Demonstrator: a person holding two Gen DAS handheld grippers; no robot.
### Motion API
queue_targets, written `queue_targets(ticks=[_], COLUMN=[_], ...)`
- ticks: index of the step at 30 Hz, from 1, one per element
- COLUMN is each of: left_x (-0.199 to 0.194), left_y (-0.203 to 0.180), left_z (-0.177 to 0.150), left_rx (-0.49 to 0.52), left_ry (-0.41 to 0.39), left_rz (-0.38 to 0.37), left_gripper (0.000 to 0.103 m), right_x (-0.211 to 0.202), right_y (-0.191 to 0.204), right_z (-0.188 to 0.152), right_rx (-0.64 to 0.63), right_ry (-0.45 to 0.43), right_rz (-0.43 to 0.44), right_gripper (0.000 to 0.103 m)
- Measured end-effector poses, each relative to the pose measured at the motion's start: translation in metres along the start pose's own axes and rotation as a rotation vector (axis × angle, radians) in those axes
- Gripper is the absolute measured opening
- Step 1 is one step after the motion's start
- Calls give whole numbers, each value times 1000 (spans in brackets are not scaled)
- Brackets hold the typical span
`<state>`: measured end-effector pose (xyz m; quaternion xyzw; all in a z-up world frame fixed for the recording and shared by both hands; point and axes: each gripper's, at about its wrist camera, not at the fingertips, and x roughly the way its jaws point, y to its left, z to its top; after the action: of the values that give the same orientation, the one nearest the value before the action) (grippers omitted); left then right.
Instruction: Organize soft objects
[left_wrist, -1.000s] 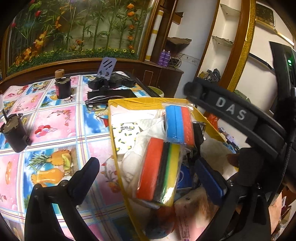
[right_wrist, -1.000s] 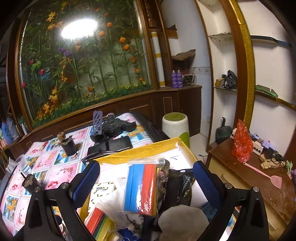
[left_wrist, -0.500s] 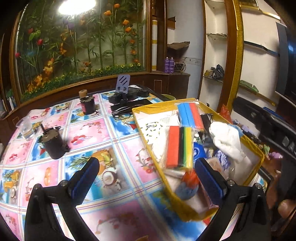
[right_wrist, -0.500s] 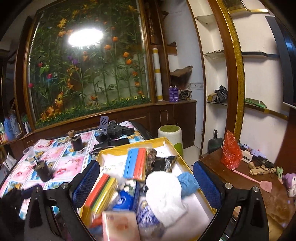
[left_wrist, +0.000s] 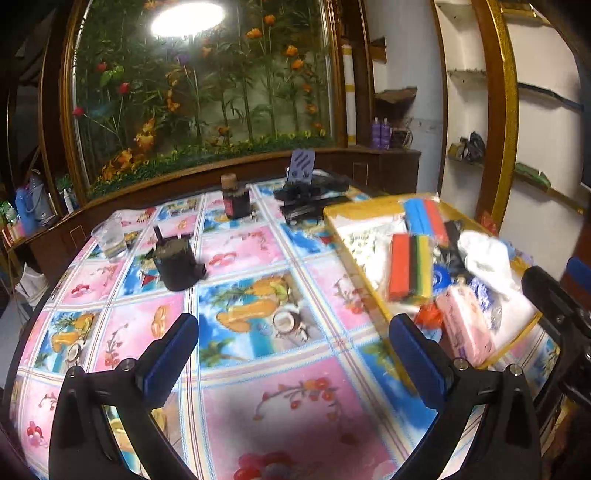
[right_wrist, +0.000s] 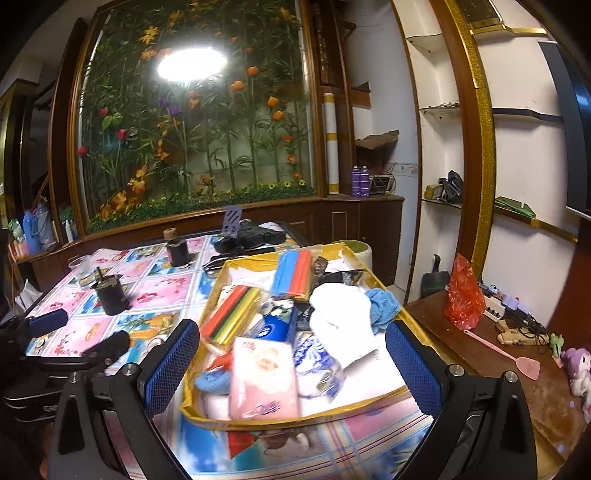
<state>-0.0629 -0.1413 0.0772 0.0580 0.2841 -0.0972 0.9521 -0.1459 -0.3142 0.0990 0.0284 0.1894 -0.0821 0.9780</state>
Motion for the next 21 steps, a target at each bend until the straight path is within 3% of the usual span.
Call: queue_targets(ticks=[3,8,21], left_x=[7,12,12], left_y=[-1,1,-10], left_z=[-8,-20,-22], left_rx=[32,19,71], left_ry=[64,106,101], left_rz=[-7,16,53], left_gripper=[103,103,103], right_x=[-4,-6,3], right_y=[12,21,12], right_z=[-4,-5,-8], right_rx=[-39,-46,-11], right_ry=[0,14,37], right_rz=[12,25,14], right_gripper=[102,102,102])
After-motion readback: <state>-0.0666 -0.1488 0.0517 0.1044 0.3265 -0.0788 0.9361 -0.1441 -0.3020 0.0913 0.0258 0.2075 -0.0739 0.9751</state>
